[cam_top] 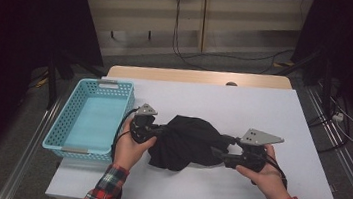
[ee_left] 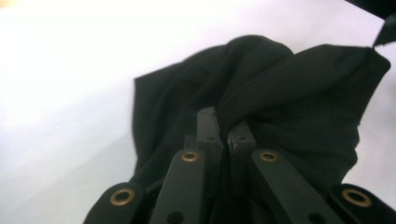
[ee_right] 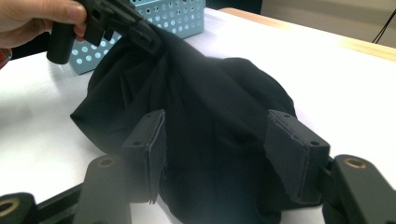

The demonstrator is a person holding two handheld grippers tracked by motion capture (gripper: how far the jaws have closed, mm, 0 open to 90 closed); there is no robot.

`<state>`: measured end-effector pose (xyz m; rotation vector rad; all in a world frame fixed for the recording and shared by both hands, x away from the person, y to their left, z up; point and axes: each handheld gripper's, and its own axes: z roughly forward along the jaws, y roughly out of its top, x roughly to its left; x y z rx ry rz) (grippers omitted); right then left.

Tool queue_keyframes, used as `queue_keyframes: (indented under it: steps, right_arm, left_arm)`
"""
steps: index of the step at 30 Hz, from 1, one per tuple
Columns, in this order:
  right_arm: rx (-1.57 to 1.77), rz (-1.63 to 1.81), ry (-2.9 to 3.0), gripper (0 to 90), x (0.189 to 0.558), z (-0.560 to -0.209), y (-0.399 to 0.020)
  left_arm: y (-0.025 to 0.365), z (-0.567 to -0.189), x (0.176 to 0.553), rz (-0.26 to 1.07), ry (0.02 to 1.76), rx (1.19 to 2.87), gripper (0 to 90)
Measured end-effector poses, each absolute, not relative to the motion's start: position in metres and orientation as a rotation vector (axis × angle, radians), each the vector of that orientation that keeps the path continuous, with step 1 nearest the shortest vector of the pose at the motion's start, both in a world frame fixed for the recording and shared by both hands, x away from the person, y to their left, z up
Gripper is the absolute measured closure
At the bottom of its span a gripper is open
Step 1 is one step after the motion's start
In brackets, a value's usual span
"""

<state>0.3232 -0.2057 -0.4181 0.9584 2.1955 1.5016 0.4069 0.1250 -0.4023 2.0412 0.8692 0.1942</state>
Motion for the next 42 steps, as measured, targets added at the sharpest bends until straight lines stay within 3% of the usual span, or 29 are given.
queue_keyframes:
  steps: [19, 25, 32, 36, 42]
  right_arm:
    - [1.045, 1.457, 2.149, 22.6, 0.329, -0.422, -0.215]
    - [1.039, 1.441, 2.155, 21.5, 0.329, -0.422, -0.214]
    - [1.052, 1.441, 2.150, 20.7, 0.329, -0.423, -0.217]
    - [1.060, 1.445, 2.139, 20.6, 0.329, -0.422, -0.219]
    - [1.061, 1.442, 2.138, 20.2, 0.328, -0.422, -0.220]
  left_arm:
    - [0.156, -0.386, 0.412, 0.320, 0.943, 2.012, 85.2]
    - [0.146, -0.385, 0.408, 0.303, 0.905, 2.011, 51.1]
    - [0.119, -0.380, 0.392, 0.243, 0.745, 2.066, 32.8]
    - [0.106, -0.387, 0.385, 0.181, 0.692, 2.089, 30.7]
    - [0.085, -0.413, 0.376, 0.078, 0.646, 2.164, 36.4]
